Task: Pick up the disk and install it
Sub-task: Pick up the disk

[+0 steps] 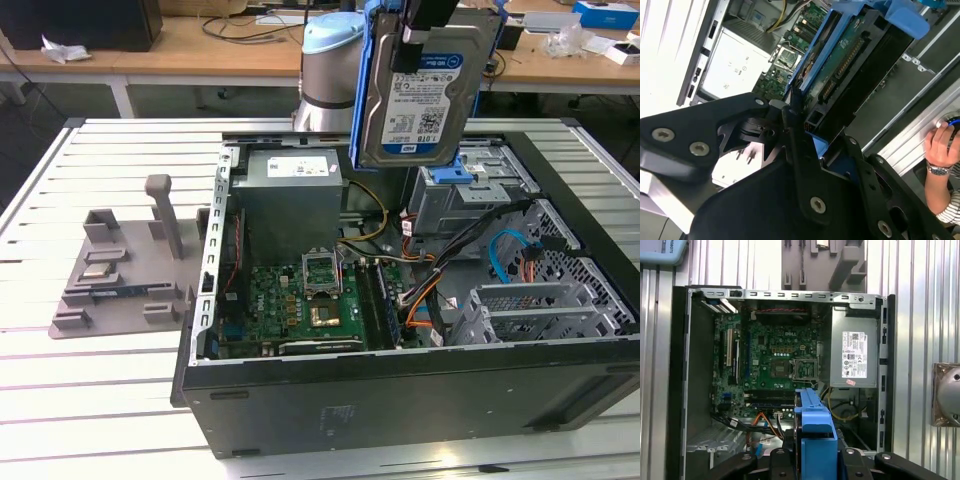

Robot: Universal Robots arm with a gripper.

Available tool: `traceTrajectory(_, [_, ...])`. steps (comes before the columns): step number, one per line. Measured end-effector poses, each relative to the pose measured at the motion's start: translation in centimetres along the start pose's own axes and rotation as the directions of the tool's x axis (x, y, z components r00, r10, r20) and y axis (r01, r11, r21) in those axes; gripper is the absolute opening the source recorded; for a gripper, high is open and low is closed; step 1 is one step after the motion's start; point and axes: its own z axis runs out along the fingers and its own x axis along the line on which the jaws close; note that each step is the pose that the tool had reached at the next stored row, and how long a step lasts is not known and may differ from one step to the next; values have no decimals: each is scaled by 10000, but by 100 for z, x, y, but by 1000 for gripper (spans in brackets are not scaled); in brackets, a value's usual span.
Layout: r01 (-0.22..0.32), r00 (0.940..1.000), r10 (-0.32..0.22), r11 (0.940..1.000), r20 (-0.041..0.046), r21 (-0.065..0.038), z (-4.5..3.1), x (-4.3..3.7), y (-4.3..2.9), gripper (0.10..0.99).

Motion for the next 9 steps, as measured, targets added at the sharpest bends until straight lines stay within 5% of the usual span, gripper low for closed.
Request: traceTrajectory(9, [0,10000,0,10000,-1,0,1,255,9,369])
